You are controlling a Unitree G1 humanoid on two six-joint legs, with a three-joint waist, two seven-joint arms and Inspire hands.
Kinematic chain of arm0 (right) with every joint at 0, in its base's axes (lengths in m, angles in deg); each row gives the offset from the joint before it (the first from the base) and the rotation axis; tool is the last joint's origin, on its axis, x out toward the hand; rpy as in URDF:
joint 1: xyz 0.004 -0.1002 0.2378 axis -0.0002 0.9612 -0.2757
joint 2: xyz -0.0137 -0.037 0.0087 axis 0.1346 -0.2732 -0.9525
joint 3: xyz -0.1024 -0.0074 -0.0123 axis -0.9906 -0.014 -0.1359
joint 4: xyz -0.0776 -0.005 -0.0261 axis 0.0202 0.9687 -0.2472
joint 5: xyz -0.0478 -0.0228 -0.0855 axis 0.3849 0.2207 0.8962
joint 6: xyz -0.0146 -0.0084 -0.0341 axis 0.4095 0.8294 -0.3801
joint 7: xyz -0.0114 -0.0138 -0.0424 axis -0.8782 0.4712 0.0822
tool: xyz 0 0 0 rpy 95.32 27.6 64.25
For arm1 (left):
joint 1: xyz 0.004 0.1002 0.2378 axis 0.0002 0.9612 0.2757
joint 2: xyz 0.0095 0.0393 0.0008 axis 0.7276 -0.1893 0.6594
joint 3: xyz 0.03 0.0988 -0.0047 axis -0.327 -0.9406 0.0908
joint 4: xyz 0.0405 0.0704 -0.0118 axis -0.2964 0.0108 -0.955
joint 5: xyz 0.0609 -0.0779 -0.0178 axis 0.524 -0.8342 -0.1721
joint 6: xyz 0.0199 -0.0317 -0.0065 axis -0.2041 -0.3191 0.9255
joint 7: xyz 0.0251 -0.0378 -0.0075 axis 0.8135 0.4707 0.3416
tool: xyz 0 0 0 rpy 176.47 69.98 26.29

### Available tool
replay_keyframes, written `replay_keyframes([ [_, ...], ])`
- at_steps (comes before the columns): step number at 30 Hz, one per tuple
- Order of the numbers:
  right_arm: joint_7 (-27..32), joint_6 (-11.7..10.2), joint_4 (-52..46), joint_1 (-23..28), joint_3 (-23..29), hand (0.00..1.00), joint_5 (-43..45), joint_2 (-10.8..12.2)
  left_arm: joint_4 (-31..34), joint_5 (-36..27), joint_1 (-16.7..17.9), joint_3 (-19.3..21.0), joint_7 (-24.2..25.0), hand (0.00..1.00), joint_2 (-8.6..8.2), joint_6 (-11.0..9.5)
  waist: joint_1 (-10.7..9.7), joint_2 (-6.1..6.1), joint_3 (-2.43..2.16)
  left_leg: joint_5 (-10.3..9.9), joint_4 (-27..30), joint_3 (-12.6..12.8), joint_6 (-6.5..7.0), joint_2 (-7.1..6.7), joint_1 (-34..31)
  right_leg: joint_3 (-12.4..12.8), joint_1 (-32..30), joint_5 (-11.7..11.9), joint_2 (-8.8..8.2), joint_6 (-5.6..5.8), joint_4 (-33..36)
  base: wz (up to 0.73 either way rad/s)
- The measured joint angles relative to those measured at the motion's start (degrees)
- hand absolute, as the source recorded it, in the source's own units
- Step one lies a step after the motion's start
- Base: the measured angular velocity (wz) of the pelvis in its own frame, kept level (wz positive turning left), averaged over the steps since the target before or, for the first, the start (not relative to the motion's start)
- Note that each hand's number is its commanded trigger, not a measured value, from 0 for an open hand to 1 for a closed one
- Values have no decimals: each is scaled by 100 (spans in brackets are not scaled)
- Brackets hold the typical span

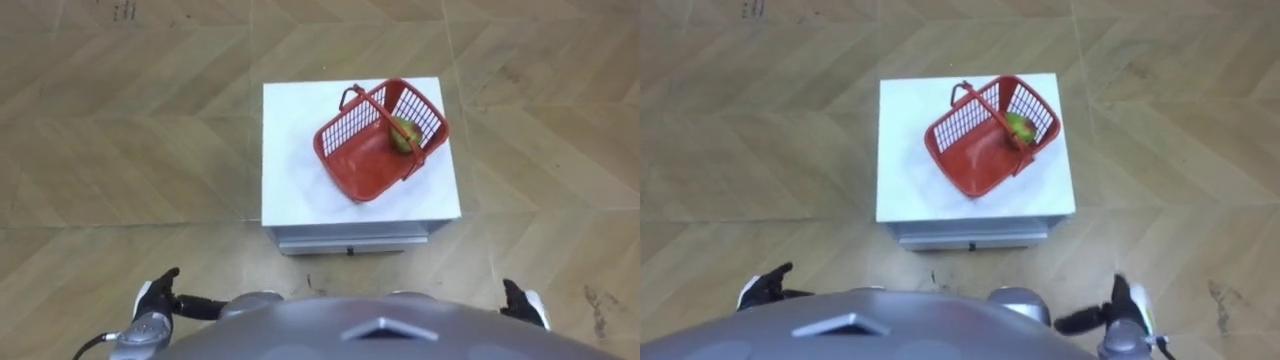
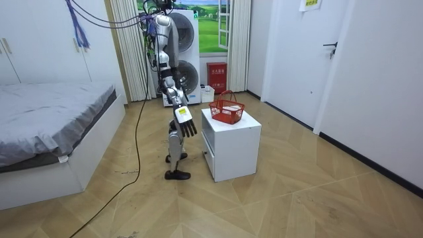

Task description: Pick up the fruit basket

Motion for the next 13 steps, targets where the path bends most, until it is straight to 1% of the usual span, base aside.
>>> replay_keyframes([
  [1, -116, 145, 110, -11, 1, 0, 36, 20, -3, 92, 17, 9, 5, 0, -1, 89, 3, -10, -5, -5, -2, -20, -7, -3, 25, -19, 31, -23, -2, 2, 10, 9],
  [2, -177, 227, 130, -19, 3, 0, 63, 28, -4, 139, 33, 13, 8, 0, -4, 131, 3, -16, -2, -6, -1, -27, -9, -4, 34, -28, 46, -29, -3, 1, 9, 7],
  [4, -388, 478, 272, -106, 0, 0, 137, 33, -23, 332, 74, 40, 50, 0, -44, 326, 26, -25, 0, -13, -1, -40, -20, 0, 80, -60, 88, -37, -2, 0, 7, 2],
  [5, -439, 533, 297, -127, -2, 0, 157, 33, -33, 364, 75, 39, 55, 0, -57, 369, 38, -27, 0, -16, -1, -42, -23, 1, 99, -63, 99, -39, -2, 0, 7, 0],
  [7, -619, 741, 351, -222, -5, 0, 225, 33, -39, 464, 86, 37, 60, 0, -100, 534, 52, -38, 8, -18, -1, -75, -25, 2, 123, -102, 150, -40, 0, 0, -2, 6],
  [8, -661, 765, 377, -230, -5, 0, 238, 33, -55, 479, 110, 35, 61, 0, -105, 557, 58, -18, 21, -19, -1, -85, -27, 3, 134, -103, 162, -40, 3, 0, -2, 6],
  [9, -730, 845, 423, -318, -6, 0, 312, 36, -107, 539, 129, 31, 73, 0, -109, 607, 68, -27, 27, -23, -3, -93, -30, 6, 200, -102, 198, -41, 7, 0, -2, 0],
  [10, -798, 926, 487, -364, -6, 0, 359, 35, -170, 617, 129, 30, 86, 0, -116, 674, 69, -27, 27, -40, -4, -95, -36, 12, 219, -103, 233, -42, 11, 0, 2, 0],
  [13, -927, 1060, 487, -450, -31, 0, 383, 41, -261, 709, 171, 23, 104, 0, -153, 837, 74, -25, 27, -57, -2, -100, -28, 9, 228, -123, 262, -47, 9, 2, 2, 0],
])
